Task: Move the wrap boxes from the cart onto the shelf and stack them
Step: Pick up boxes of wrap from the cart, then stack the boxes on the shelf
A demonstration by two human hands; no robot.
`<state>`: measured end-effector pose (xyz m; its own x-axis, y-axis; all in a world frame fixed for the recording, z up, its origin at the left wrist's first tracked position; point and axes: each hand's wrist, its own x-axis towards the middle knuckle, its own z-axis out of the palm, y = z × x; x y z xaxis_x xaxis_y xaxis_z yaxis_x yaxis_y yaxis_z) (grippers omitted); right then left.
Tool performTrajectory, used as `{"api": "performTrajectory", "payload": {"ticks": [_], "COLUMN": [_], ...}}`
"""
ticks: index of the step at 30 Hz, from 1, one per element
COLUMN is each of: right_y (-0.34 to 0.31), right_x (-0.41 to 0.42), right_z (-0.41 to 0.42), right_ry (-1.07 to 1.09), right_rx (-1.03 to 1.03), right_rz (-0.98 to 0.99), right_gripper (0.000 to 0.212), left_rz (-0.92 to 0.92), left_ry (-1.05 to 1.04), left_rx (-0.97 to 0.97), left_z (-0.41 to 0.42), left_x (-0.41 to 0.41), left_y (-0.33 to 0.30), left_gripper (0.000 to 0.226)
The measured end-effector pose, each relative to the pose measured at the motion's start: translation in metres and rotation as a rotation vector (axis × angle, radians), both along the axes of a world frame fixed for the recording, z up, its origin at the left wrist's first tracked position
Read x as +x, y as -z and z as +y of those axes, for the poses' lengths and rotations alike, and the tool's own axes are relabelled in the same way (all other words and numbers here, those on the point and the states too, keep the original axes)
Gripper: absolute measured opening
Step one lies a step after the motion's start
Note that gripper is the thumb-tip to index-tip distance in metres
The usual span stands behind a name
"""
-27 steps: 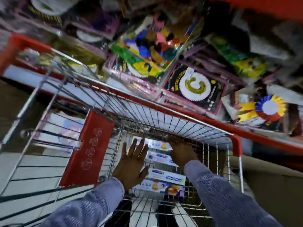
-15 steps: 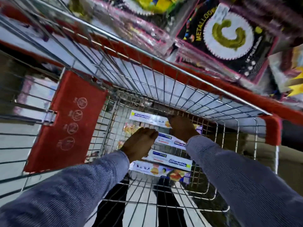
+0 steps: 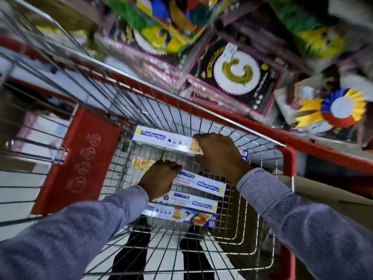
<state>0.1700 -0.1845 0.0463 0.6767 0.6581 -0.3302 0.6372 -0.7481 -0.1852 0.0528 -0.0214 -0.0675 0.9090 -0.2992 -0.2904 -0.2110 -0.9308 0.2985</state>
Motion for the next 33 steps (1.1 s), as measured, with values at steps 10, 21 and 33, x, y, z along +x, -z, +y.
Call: {"api": "performTrajectory", "payload": {"ticks": [10,21,33], "right_y": [-0.242,-0.458,-0.488], "right_x": [0.021,0.061,0.2], "right_z": [0.017,0.009,0.012], "right_ry": [-0.077,-0.031,0.172], "right_rx": [0.23,0.34,0.326], "right_rz": [-0.163,-0.337,-0.316], "right_gripper": [0.045,0.039,0.046], "left_rz": [-0.305,-0.495,-0.424], "left_ry": [-0.016,-0.055,-0.019], "left_rx": [0.052,-0.033,-0.129], "left_z": [0.034,0.052,0.044], "left_x": [0.012,0.078,0.174], "left_y": [-0.291,-0.497,-0.572], "left_gripper": [0.064,0.057,0.054]}}
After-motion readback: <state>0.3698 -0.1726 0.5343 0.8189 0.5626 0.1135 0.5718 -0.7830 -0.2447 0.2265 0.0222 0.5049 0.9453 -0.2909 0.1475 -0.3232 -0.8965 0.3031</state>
